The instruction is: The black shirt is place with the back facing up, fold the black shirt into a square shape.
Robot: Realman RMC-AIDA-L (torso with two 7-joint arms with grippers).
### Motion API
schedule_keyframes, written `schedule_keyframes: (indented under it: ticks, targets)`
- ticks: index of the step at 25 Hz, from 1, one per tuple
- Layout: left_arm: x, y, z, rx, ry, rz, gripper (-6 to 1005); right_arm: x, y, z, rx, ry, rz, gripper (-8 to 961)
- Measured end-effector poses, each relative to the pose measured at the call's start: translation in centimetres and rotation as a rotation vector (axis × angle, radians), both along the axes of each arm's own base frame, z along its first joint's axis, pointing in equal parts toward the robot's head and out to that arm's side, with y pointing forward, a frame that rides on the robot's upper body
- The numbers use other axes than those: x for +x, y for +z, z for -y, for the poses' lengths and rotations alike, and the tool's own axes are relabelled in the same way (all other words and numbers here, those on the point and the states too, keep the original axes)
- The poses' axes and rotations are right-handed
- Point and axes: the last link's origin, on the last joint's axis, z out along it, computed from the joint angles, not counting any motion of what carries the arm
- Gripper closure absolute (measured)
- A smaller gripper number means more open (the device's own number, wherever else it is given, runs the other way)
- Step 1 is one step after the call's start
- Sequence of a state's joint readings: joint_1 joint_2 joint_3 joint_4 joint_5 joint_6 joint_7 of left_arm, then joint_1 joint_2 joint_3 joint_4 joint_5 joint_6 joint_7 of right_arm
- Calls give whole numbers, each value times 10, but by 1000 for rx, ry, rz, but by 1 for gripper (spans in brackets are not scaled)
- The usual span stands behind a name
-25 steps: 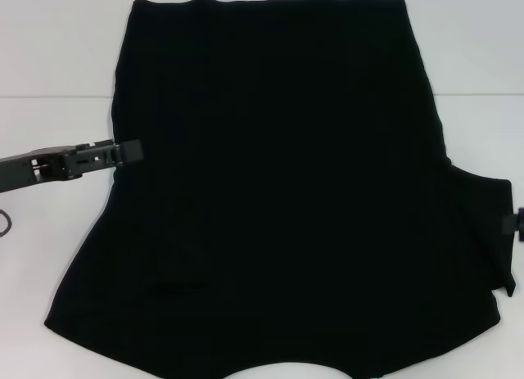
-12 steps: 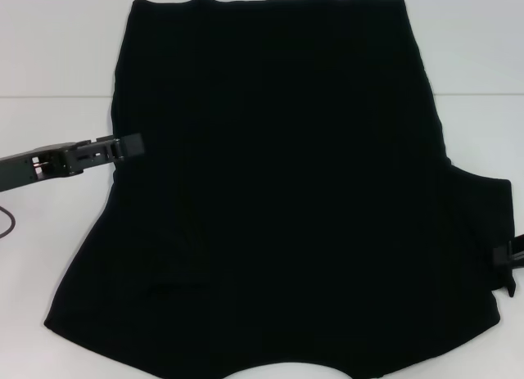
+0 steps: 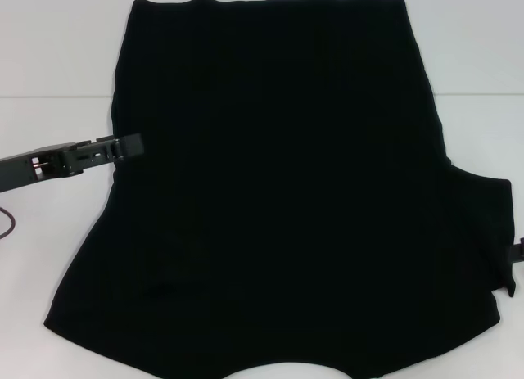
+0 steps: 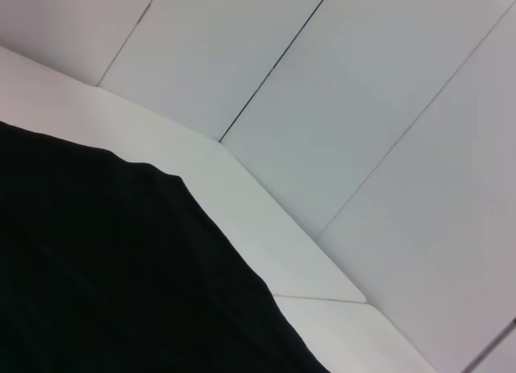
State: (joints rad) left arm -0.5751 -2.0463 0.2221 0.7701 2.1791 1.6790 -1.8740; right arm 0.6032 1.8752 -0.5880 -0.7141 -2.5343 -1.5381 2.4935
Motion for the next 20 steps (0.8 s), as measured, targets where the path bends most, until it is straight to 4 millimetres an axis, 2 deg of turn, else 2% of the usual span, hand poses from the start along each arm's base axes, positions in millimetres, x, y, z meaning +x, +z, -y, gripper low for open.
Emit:
schedule_keyframes:
  ticks: [3,7,13,20]
  targets:
    - [0,1,0,3,3,3,99,2,5,2,11,-14,8,489]
    - [-1,1,0,5,6,3,99,2,-5,1,14,-15,10,386]
    - [0,1,0,14,4,11,99,4,-29,-5,-15,-22,70,395]
    - [-1,2,0,20,8,13,99,-4,-34,-11,2,2,65,452]
